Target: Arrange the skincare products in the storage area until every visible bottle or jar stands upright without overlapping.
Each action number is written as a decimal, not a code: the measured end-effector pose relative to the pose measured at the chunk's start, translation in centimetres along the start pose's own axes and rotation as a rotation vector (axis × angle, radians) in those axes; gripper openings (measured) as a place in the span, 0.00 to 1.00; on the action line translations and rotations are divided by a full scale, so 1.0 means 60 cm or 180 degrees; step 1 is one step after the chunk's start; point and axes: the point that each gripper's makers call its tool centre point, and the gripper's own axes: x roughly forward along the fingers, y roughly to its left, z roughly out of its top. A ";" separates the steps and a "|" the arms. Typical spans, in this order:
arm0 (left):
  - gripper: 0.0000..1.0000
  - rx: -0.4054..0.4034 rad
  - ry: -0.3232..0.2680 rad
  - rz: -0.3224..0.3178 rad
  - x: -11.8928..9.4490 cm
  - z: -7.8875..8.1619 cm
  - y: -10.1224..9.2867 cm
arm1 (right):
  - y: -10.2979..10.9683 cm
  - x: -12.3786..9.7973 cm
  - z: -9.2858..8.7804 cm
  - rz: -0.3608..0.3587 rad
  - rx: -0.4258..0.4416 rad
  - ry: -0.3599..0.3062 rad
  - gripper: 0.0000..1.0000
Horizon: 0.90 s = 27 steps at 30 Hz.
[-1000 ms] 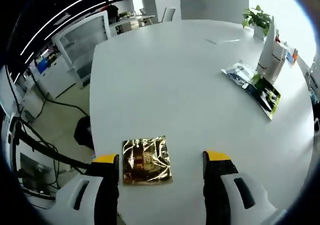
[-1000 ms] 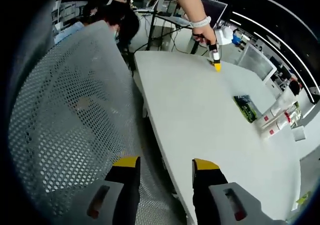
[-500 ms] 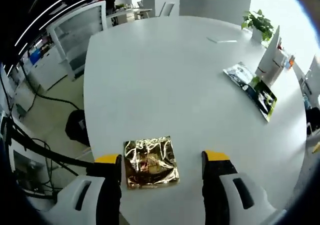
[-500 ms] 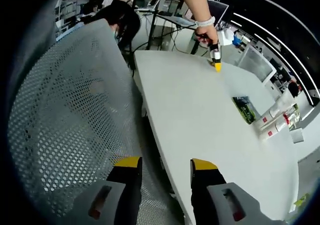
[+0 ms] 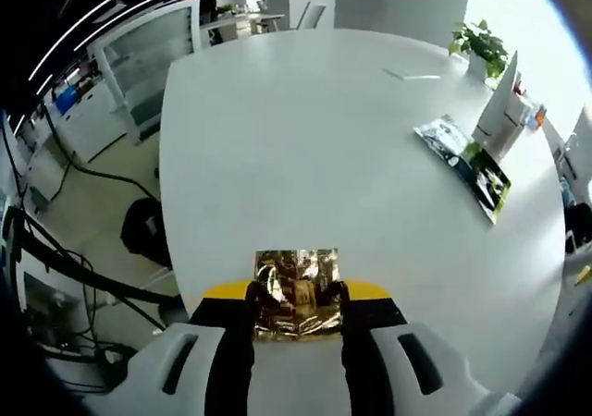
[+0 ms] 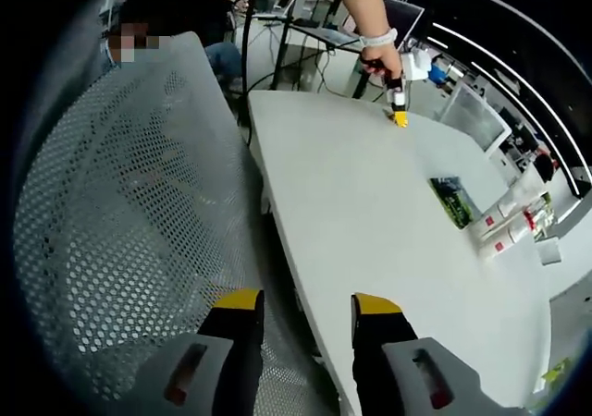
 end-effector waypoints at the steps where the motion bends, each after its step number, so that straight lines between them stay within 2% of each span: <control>1: 0.30 0.0016 0.0013 -0.0013 -0.001 -0.001 -0.004 | 0.000 0.000 0.000 0.0000 0.0000 0.0001 0.33; 6: 0.28 0.0082 0.0056 -0.0128 -0.012 -0.002 -0.027 | -0.002 0.001 -0.002 -0.0016 0.0022 0.0024 0.34; 7: 0.23 0.0159 0.0079 -0.0145 -0.016 -0.004 -0.032 | -0.002 0.001 -0.002 -0.0014 0.0019 0.0025 0.34; 9: 0.06 0.0234 0.0069 -0.0192 -0.023 -0.003 -0.038 | -0.002 0.002 -0.002 -0.0013 0.0017 0.0026 0.34; 10: 0.05 0.0192 0.0065 -0.0215 -0.026 -0.002 -0.041 | -0.002 0.002 -0.002 -0.0014 0.0016 0.0021 0.34; 11: 0.06 0.0146 0.0046 -0.0222 -0.028 0.001 -0.044 | -0.002 0.002 -0.002 -0.0013 0.0016 0.0022 0.34; 12: 0.06 0.0165 0.0056 -0.0284 -0.030 -0.001 -0.052 | -0.002 0.002 -0.003 -0.0012 0.0017 0.0030 0.35; 14: 0.02 0.0285 0.0091 -0.0278 -0.031 -0.005 -0.053 | -0.002 0.003 -0.003 -0.0010 0.0015 0.0029 0.34; 16: 0.00 0.0273 0.0134 -0.0331 -0.031 -0.010 -0.060 | -0.001 0.003 -0.004 -0.0008 0.0009 0.0033 0.34; 19: 0.00 0.0284 0.0149 -0.0412 -0.036 -0.012 -0.081 | -0.004 0.002 -0.009 -0.0014 0.0066 0.0101 0.35; 21: 0.00 0.0292 0.0150 -0.0480 -0.040 -0.010 -0.096 | 0.000 0.004 0.008 -0.0001 -0.0075 -0.0071 0.34; 24: 0.00 0.0331 0.0114 -0.0555 -0.050 -0.003 -0.116 | -0.003 0.003 -0.005 -0.0025 0.0006 0.0018 0.35; 26: 0.00 0.0357 0.0071 -0.0602 -0.062 0.003 -0.135 | -0.005 0.002 -0.001 -0.0036 -0.0003 -0.0009 0.35; 27: 0.00 0.0366 0.0002 -0.0667 -0.074 0.011 -0.157 | -0.005 0.001 0.000 -0.0040 -0.0008 -0.0023 0.35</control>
